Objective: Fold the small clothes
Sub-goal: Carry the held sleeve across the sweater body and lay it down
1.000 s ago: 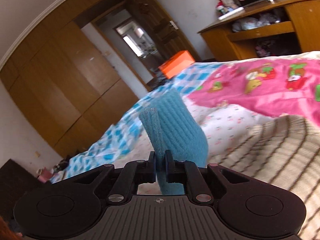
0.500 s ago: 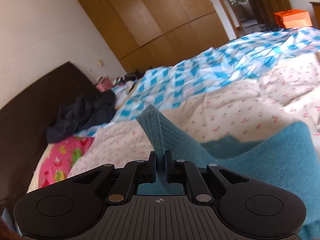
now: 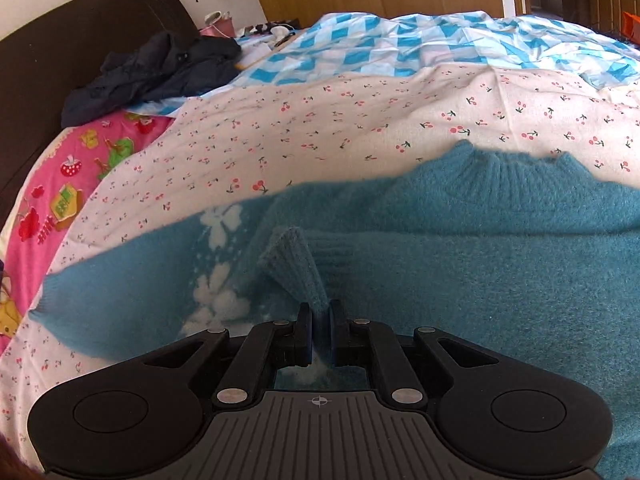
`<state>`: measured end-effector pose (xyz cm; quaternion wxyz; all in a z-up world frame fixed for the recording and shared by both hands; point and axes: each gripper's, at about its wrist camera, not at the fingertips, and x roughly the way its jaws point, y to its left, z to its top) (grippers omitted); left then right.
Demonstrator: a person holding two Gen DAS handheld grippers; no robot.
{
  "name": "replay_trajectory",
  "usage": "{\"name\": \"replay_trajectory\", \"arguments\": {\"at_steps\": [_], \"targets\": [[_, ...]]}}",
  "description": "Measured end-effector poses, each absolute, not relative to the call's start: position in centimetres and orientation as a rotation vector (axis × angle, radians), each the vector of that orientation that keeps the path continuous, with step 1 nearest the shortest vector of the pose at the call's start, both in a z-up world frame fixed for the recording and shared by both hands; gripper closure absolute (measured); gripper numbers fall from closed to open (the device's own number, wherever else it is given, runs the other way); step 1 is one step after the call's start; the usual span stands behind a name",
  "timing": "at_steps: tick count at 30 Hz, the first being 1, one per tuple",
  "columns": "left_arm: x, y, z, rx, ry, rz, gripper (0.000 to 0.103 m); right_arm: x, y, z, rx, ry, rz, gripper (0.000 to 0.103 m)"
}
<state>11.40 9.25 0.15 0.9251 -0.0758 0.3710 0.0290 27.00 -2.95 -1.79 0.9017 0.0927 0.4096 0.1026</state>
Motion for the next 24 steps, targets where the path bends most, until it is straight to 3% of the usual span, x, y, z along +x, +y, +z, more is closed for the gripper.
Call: {"name": "replay_trajectory", "arguments": {"at_steps": [8,12,18,24], "targets": [[11.3,9.5,0.3,-0.165,0.757,0.066,0.000,27.0,-2.6,-1.8,0.179,0.858,0.223,0.089],[11.2,9.5,0.4,-0.165,0.748,0.070,0.000,26.6,-3.0,-1.5,0.221,0.866,0.273,0.079],[11.1,9.4,0.4,-0.162,0.741,0.072,0.000,26.0,-3.5,-1.0,0.272,0.878,0.354,0.073],[10.9,9.3,0.5,-0.158,0.734,0.070,0.000,24.3,-4.0,0.1,0.309,0.850,0.410,0.073]]}}
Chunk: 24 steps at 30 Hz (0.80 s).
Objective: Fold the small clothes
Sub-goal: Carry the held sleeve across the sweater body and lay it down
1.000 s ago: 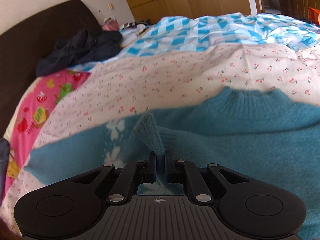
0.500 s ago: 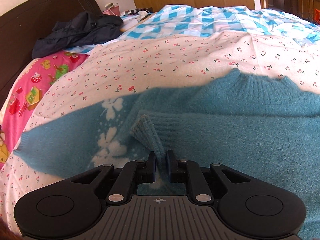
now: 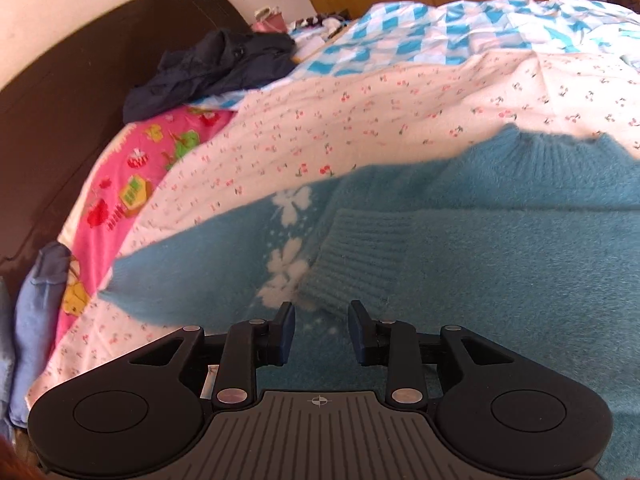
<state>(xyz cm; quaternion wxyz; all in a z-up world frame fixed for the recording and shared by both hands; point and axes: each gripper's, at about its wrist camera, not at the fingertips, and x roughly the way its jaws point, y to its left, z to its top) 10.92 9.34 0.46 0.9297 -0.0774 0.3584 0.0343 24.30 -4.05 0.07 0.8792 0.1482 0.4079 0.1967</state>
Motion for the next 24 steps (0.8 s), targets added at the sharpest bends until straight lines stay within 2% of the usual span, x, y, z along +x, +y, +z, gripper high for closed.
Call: {"name": "replay_trajectory", "arguments": {"at_steps": [4,8,14,24], "targets": [[11.0,9.2,0.4,-0.165,0.736,0.061,0.000,22.7,-6.9,1.4,0.367,0.784,0.362,0.073],[11.0,9.0,0.3,-0.155,0.735,0.051,0.000,22.0,-9.4,1.8,0.284,0.727,0.245,0.073],[11.3,8.4,0.0,-0.128,0.748,0.052,0.000,22.6,-9.9,-2.2,0.154,0.818,0.148,0.073],[10.5,11.0,1.7,-0.209,0.677,0.062,0.000,19.0,-10.2,-1.1,0.246,0.748,0.203,0.072]]}}
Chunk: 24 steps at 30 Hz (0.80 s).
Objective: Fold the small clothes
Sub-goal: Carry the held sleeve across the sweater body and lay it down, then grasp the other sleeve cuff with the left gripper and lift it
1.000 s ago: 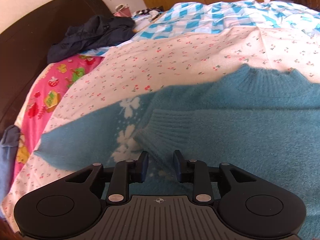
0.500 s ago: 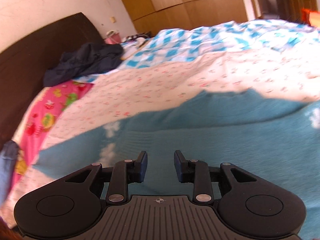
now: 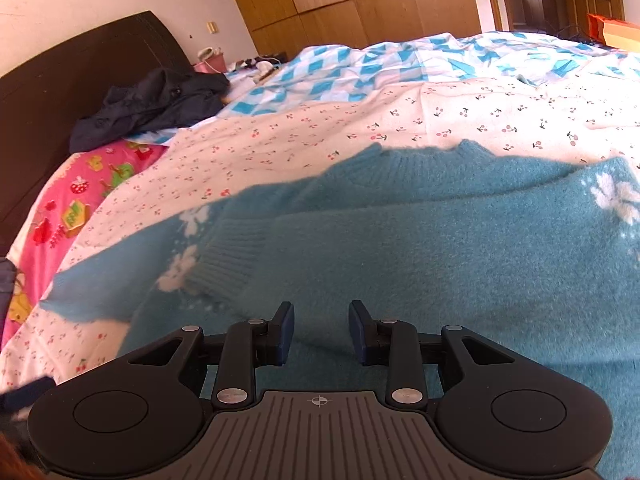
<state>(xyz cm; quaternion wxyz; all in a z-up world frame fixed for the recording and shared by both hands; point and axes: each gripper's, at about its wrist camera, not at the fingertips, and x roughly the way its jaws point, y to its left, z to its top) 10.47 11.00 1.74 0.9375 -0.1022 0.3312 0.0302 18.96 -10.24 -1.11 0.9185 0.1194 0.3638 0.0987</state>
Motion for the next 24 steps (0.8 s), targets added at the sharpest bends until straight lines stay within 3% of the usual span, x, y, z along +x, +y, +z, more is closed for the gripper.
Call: {"name": "replay_trajectory", "arguments": {"at_steps": [5,12,15,17,24], "targets": [[10.9,16.6,3.7,-0.261,0.574,0.170,0.000,17.3,-9.4,-1.0,0.242,0.757,0.267,0.072],[13.5,26.2,1.8,-0.290,0.554,0.415,0.002,16.9,-4.1,-0.8,0.222,0.771,0.400,0.072],[14.6,29.9,0.4,-0.389,0.564,0.456,0.010,16.8,-1.9,-0.9,0.209,0.788,0.444,0.072],[15.4,32.3,-0.7,-0.507,0.565,0.446,0.021,16.8,-0.6,-0.9,0.199,0.797,0.470,0.072],[18.7,34.1,-4.1,-0.613,0.601,0.440,0.028,16.6,1.0,-1.1,0.177,0.821,0.488,0.072]]}}
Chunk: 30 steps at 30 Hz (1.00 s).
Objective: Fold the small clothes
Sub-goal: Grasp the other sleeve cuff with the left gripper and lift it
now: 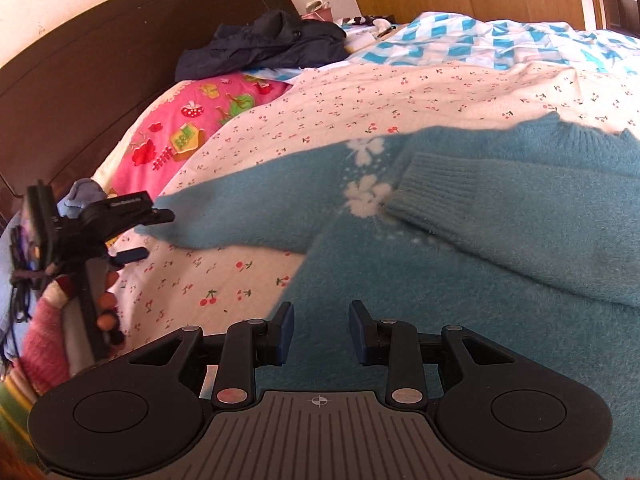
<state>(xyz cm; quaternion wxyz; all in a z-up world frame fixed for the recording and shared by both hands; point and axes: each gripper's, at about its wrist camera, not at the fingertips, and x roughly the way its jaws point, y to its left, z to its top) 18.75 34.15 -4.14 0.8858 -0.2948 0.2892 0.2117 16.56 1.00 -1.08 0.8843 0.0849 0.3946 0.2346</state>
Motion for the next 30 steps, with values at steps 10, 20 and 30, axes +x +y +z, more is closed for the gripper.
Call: {"name": "replay_trajectory", "arguments": {"at_steps": [10,20,30], "targets": [[21.4,35.9,-4.6,-0.708,0.539,0.416,0.034,16.6,0.6,-1.4,0.196,0.834,0.479,0.072],[21.5,33.9,-2.6,-0.646,0.559,0.343,0.085,16.0,-0.7,-0.8,0.237,0.810,0.469,0.072],[20.9,18.4,3.7,-0.484,0.520,-0.191,0.085,14.8,-6.3,1.0,0.339,0.736,0.351,0.072]]}}
